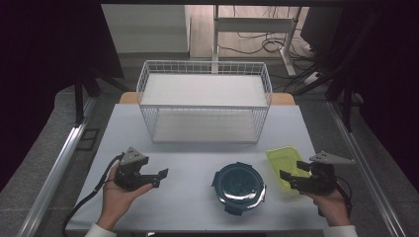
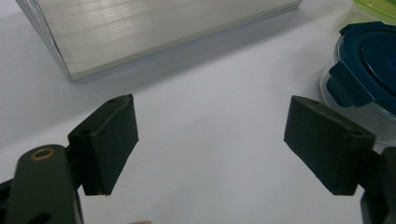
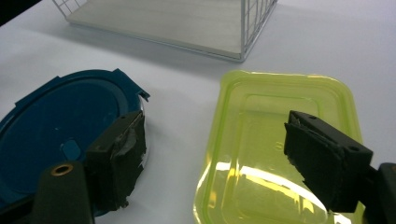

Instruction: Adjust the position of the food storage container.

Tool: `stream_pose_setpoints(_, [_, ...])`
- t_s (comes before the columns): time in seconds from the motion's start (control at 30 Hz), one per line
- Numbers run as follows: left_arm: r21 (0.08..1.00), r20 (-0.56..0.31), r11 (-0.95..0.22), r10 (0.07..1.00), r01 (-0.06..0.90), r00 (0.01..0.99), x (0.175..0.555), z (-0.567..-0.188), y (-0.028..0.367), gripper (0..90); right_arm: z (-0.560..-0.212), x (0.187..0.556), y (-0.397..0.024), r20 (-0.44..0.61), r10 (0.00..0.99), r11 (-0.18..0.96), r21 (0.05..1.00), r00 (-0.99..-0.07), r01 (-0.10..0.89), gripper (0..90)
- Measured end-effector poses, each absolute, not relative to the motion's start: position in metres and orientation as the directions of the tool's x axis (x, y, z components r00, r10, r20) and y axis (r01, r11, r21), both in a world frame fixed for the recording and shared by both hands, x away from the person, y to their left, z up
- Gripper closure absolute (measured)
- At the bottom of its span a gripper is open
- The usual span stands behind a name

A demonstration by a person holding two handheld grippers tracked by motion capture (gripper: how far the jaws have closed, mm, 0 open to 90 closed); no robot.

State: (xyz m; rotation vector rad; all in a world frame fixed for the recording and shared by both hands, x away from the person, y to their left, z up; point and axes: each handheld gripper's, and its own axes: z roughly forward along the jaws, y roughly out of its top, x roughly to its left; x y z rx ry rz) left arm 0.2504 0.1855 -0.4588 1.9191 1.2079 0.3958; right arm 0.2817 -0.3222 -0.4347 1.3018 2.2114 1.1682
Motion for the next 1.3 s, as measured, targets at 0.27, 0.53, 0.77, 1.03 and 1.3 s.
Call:
stream_pose_setpoints(0.27, [0.767,-0.158,-0.201,0.862,0.610,0.482,0.248,-0.463,0.190,17.2,-0.435,0.284,-0.330,0.142,0.834,0.252,0.761,-0.533,0.598,24.3])
stream_pose_setpoints(0.53, [0.768,-0.158,-0.200,0.861,0.608,0.484,0.245,-0.461,0.192,17.4,-0.428,0.278,-0.330,0.143,0.839,0.243,0.765,-0.525,0.596,27.3])
stream_pose_setpoints(0.77, [0.757,-0.166,-0.195,0.865,0.623,0.473,0.247,-0.464,0.192,18.0,-0.430,0.280,-0.330,0.144,0.838,0.250,0.756,-0.526,0.605,29.7])
stream_pose_setpoints(1.03, [0.758,-0.172,-0.191,0.864,0.624,0.473,0.246,-0.464,0.192,18.0,-0.432,0.276,-0.328,0.145,0.847,0.248,0.743,-0.511,0.622,33.8])
stream_pose_setpoints(1.3, [0.760,-0.178,-0.186,0.863,0.623,0.473,0.244,-0.463,0.194,18.1,-0.431,0.261,-0.322,0.149,0.844,0.261,0.726,-0.516,0.636,37.6])
